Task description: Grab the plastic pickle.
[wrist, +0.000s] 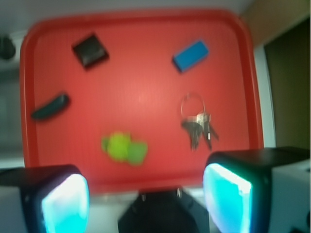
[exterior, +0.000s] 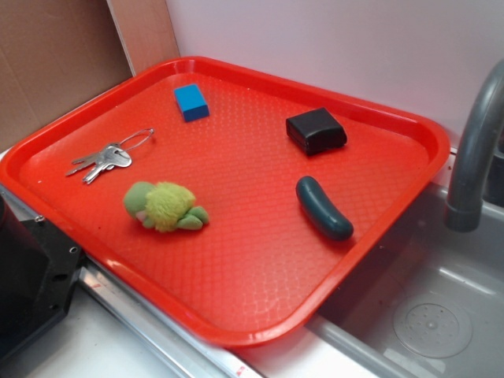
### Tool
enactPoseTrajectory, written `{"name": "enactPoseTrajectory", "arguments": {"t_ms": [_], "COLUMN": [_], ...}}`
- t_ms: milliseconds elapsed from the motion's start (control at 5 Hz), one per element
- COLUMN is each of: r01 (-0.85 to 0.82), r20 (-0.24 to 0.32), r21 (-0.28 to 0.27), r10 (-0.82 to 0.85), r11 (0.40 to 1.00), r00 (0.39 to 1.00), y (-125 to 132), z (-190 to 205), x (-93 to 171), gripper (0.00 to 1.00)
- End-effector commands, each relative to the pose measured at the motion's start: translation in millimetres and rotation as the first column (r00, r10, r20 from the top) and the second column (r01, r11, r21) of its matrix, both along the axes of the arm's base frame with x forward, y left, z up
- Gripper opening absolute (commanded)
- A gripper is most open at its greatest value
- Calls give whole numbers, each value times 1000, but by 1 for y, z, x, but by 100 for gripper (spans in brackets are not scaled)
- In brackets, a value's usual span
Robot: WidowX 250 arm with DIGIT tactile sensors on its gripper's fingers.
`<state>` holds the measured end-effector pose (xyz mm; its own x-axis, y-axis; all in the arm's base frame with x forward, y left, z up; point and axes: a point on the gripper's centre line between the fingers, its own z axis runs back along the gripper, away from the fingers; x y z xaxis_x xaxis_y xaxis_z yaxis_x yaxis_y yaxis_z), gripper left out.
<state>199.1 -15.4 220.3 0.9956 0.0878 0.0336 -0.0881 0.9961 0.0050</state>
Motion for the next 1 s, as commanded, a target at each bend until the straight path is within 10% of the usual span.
{"name": "enactPoseTrajectory", "arguments": {"t_ms": [0, 200, 800], "r01": [227, 467, 943], "r20": [-46, -163, -146], "r21": [29, 43, -53], "r10": [-226, -455, -937], "r11": [973, 883, 327], "r00": [973, 876, 317], "y": [1, -25, -110], "z": [-24, -80, -120], "x": [100, 125, 22], "gripper": [100, 100, 100]}}
